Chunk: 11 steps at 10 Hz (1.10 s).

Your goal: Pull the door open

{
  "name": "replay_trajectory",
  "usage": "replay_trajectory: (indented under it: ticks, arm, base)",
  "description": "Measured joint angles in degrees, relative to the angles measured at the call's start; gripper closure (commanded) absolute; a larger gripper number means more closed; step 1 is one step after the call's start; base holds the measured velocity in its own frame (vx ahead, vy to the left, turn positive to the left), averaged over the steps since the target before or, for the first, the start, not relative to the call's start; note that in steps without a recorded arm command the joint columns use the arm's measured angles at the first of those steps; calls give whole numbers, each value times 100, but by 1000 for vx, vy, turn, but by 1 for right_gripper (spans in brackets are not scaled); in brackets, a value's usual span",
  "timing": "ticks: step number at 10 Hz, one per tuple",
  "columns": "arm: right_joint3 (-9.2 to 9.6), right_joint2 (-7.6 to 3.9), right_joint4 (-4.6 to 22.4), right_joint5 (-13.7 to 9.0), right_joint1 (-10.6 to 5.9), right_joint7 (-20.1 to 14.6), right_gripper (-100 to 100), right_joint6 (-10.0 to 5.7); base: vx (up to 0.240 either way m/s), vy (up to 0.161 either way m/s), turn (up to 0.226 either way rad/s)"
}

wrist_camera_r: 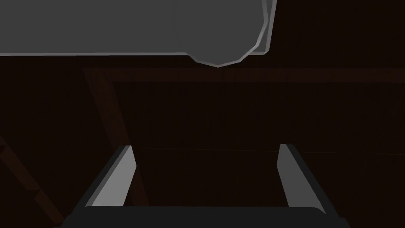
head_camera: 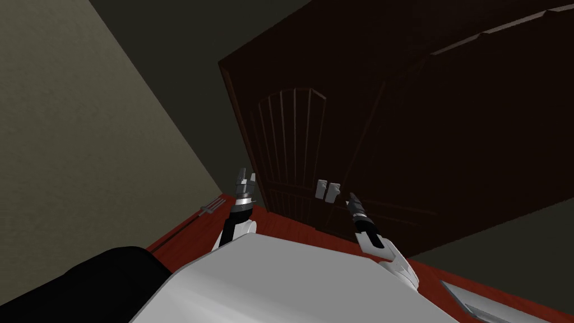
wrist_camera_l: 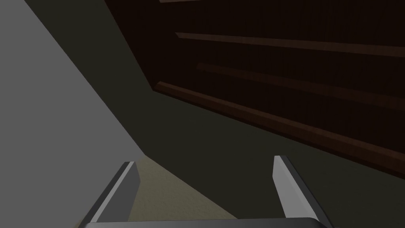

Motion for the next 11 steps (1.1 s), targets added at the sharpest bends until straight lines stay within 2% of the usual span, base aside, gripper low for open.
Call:
replay_trajectory:
  ticks: [1,2,7,8,10,11]
  arm:
    - [80,46,-6,9,-73,2,-100,-36]
    - [94,53,-9,10,-86,0,100,-44]
    - [76,43,-7,8,-73,2,100,-36]
    - [79,45,-6,8,-72,2,-100,-35]
    - [13,-15,-77,3,56,-23,-100,35]
    - [-5,-43,-49,1,79,-40,-100,21]
  base:
    - [100,40,44]
    - [-12,-5,-40]
    - [-21,-10,-3]
    - [-123,-71,-143]
    - [-211,-70,-69]
    - [-195,9,8]
